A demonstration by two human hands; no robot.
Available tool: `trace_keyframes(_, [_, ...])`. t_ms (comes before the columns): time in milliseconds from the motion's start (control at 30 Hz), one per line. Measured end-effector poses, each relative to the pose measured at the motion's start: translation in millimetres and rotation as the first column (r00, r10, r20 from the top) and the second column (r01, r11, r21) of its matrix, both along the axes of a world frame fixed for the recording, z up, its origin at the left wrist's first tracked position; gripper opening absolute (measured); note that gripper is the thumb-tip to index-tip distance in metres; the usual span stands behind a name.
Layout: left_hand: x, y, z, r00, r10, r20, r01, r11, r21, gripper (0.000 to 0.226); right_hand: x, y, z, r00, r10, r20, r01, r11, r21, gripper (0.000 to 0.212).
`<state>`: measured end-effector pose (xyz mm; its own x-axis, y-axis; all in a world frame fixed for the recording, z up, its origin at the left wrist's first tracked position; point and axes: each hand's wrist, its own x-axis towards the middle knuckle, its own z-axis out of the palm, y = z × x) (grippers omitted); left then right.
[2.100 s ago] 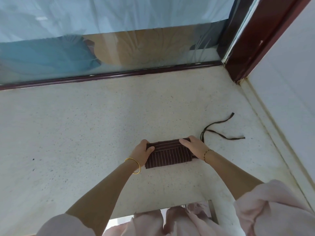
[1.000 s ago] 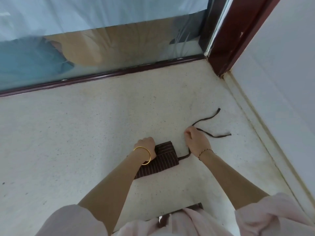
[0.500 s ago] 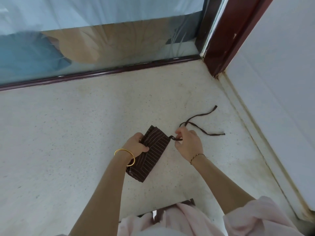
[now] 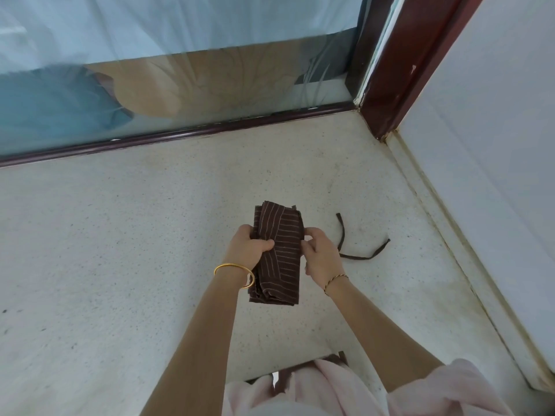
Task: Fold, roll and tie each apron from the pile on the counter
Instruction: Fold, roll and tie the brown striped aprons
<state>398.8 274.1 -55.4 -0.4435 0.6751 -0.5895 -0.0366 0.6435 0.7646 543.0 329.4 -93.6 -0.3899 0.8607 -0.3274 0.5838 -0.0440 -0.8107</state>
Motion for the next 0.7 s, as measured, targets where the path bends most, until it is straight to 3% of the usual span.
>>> trace_keyframes(133, [-1,-1,7,0.998,0.03,0.052,-0.032,0.999,0.042,0.032,-8,-5,8,0.992,-0.071,-0.1,0.059,0.992,-0.115,0.026])
trace_keyframes(367, [-1,-5,15,0.984,0.129,0.123,-0.137,0.989,0.06,0.029,-12,-2,4,0.997,0.026,0.07,-0.018,0.993,-0.12,0.031])
trace_keyframes(533, [0,0,27,0.943,0.155,0.293,-0.162,0.987,0.0,0.024,-17,-5,12,0.971,-0.158,-0.178,0.064,0.895,-0.442,0.019])
trace_keyframes(600, [0,1,30,0.908,0.191,0.373,-0.182,0.982,-0.059,0.02,-17,-7,16,0.936,-0.225,-0.269,0.06,0.858,-0.51,0.018])
trace_keyframes(700, [5,-10,28,0.818,0.186,0.544,-0.219,0.976,-0.005,0.03,-17,-4,13,0.903,-0.303,-0.306,0.075,0.811,-0.581,0.021])
